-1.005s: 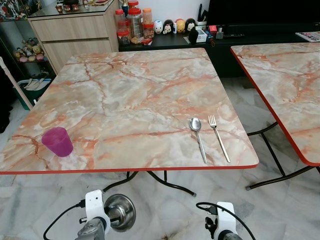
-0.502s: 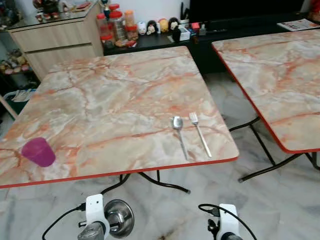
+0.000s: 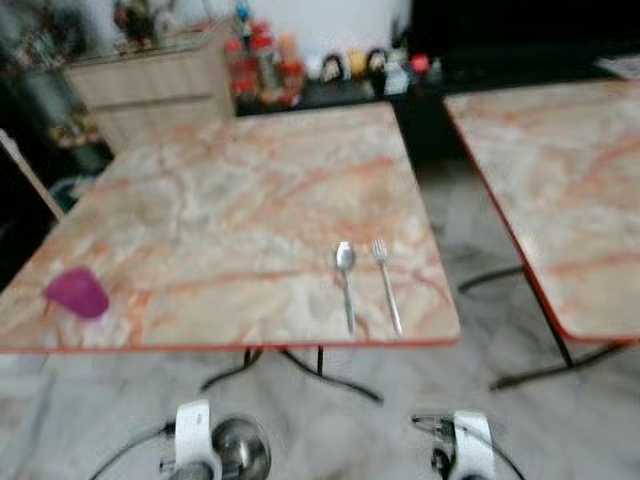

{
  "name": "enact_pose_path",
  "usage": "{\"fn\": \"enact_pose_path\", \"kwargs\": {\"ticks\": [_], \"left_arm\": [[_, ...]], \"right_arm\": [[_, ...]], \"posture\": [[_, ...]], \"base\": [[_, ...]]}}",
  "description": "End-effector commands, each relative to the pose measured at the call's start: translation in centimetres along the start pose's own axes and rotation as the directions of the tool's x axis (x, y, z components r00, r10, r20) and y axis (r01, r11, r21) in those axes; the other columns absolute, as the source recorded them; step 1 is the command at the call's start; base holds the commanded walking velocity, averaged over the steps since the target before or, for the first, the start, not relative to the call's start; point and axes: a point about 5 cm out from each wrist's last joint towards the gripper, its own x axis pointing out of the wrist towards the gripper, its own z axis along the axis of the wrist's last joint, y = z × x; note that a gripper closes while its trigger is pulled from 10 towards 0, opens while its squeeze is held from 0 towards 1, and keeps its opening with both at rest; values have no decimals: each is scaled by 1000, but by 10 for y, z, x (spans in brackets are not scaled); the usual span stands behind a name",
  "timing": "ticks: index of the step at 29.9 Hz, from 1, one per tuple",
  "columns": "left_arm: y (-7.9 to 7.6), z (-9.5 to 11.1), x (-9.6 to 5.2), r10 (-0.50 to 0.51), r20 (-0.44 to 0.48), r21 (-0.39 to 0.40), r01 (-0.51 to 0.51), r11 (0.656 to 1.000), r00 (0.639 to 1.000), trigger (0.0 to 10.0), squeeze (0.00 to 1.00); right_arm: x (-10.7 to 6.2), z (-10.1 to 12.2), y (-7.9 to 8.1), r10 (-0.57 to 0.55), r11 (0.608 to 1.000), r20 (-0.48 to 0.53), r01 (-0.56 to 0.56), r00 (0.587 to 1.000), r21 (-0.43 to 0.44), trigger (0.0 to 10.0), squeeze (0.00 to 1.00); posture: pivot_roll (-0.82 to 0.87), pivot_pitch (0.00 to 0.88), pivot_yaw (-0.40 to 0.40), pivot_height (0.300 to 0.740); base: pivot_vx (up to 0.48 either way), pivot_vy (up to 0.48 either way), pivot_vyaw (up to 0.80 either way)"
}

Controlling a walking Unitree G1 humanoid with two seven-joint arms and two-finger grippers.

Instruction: Setting the table

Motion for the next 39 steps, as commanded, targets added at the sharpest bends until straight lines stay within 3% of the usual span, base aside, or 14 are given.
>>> {"fn": "enact_pose_path", "kwargs": {"ticks": [1,12,26,39], "left_arm": [[-6,7,1,-16,16,11,15,1000,1000,10000,0],[-10,13,2,-57,43,-14,57,998,997,10000,0],[-3,8,1,-31,49,-66,34,997,998,10000,0],[-6,14,2,-37,65,-52,41,998,997,10000,0]], "right_arm": [[-2,-5,-7,-21,1000,-15,21,1000,0,10000,0],[-1,-2,-9,-37,999,-12,37,999,27,10000,0],[-2,-6,-6,-25,999,-30,26,999,31,10000,0],[-1,-4,-5,-21,999,-23,22,1000,35,10000,0]], "posture": [[-227,0,99,740],[-223,0,96,740],[-209,0,84,740],[-208,0,83,740]], "base": [[292,-375,0],[158,-394,0],[0,-433,0],[0,-365,0]]}}
